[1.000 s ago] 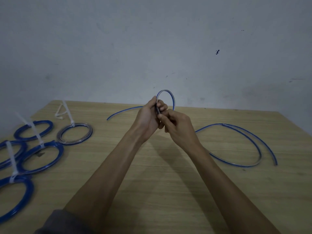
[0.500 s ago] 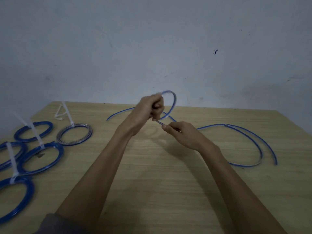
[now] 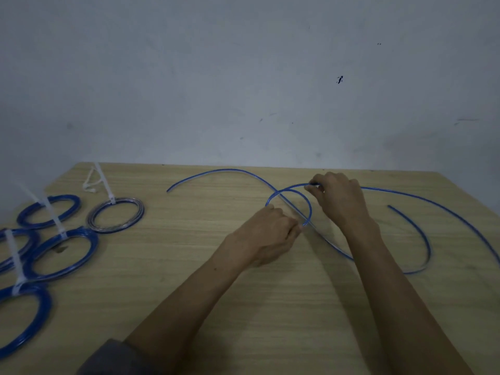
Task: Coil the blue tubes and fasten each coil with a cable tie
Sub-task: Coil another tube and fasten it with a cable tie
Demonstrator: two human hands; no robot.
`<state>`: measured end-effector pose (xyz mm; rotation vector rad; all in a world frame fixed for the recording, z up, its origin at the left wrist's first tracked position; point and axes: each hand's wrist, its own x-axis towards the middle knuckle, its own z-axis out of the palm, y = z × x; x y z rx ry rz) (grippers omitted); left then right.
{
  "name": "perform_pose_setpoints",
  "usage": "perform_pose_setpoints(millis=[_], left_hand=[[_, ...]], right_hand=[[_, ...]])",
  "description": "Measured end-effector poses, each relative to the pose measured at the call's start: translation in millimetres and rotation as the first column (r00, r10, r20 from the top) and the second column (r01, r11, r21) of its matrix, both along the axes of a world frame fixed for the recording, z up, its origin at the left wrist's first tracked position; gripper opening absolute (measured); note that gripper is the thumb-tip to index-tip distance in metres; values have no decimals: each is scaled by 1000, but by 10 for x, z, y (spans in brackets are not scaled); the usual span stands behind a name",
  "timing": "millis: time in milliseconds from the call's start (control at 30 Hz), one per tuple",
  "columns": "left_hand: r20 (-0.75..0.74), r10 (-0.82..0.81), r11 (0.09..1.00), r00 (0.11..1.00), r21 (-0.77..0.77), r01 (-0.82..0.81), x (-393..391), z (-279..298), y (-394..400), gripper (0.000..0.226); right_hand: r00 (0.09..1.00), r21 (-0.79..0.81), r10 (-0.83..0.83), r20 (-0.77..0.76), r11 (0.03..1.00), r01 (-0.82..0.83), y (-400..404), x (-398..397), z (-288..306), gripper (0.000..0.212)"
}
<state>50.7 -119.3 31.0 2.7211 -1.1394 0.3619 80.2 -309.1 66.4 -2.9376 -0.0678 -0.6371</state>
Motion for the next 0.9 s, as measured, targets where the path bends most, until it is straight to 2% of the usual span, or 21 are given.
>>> perform_pose_setpoints(millis=[133,233,433,533,600,667,767,800,900], left_hand=[[93,-22,999,995,30,19,-22,-69,-40,46],[129,-23,998,991,67,15,-30,-99,-69,46],[128,110,988,986,-120,-95,116,56,83,35],[3,233,950,973,-214,-227,232,139,221,33],[-77,350,895,934,-265,-358,347,163,387,37],[-190,395,822,899,-364,-438,420,179,545,41],[-410,294,619,864,-607,-498,420,248,644,46],[-453,258,550,853,-657,-515,395,294,634,46],[-576,152,373,803,-719,-586,372,399,578,48]], right_hand=[[995,123,37,97,991,-48,-9,-17,15,29],[985,143,52,166,987,-76,68,-34,30,28],[981,203,83,175,972,-119,228,-72,66,28],[983,275,124,134,949,-157,286,-104,124,30],[979,350,181,98,914,-205,302,-126,190,30],[966,445,253,52,860,-249,351,-168,277,28],[932,606,361,-15,745,-279,551,-263,367,25],[917,689,397,-23,671,-273,636,-303,375,24],[838,917,545,-26,347,-197,874,-416,389,29]])
